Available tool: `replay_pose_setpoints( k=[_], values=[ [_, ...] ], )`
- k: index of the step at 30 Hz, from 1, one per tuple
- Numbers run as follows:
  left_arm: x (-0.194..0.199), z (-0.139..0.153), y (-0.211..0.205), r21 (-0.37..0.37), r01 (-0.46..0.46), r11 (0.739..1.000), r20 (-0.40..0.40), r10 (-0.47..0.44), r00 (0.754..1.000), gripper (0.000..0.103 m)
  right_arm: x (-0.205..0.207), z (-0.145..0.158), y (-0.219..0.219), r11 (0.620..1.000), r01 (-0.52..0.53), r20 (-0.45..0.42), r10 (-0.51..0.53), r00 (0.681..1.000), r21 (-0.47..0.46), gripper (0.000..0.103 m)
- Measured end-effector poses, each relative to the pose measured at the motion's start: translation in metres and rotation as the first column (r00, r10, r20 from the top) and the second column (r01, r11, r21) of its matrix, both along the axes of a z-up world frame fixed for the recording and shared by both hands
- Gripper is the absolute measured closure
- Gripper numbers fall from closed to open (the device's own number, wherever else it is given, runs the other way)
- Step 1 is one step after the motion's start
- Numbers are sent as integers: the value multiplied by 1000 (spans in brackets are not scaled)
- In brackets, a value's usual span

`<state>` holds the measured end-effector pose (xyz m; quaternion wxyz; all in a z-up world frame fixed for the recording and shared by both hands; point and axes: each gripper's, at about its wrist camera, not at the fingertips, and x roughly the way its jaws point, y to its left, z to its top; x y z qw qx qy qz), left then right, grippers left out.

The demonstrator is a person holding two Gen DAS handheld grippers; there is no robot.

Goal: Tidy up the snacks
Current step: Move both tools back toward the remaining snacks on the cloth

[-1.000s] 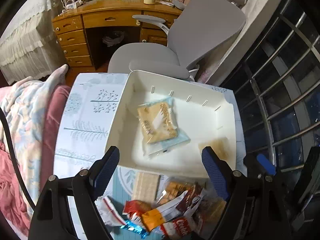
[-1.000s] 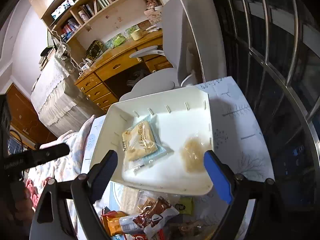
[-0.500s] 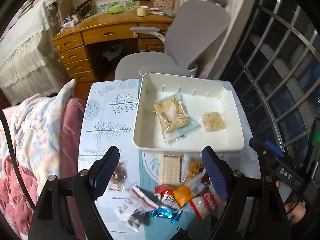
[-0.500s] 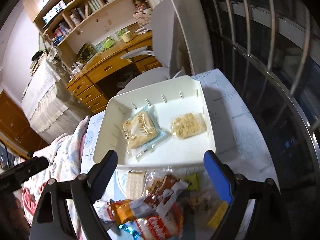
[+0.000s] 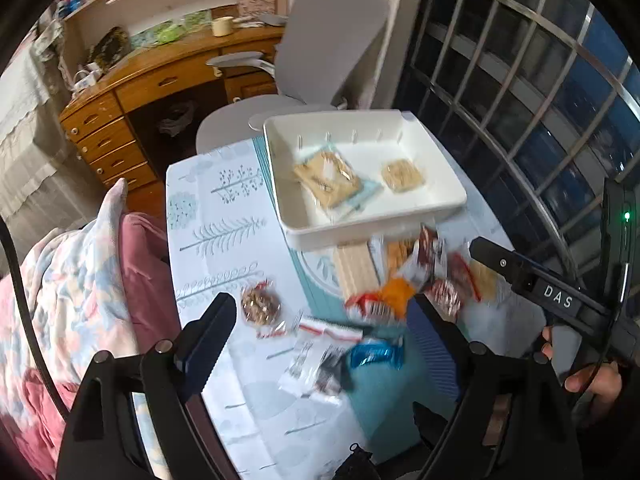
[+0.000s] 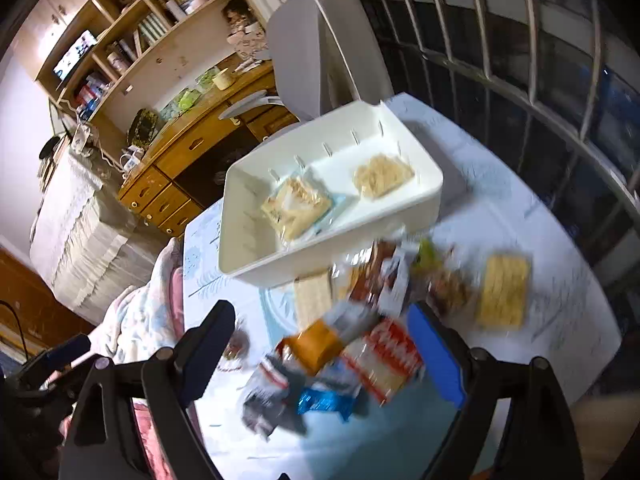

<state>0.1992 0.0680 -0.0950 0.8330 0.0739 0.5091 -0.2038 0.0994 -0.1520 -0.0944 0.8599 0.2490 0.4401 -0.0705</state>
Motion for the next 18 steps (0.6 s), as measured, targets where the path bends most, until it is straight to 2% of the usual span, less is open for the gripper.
replay_pose_setpoints(
  k=[7, 18],
  values=[
    [-17, -14, 28, 25, 90, 996, -28, -90, 996, 13, -28, -17, 30, 997, 60, -38, -58, 998, 54, 14],
    [-18, -64, 62, 100, 145, 984, -144, -130, 981, 12, -59, -59, 57, 969, 157, -153, -129, 980, 191, 14]
  ],
)
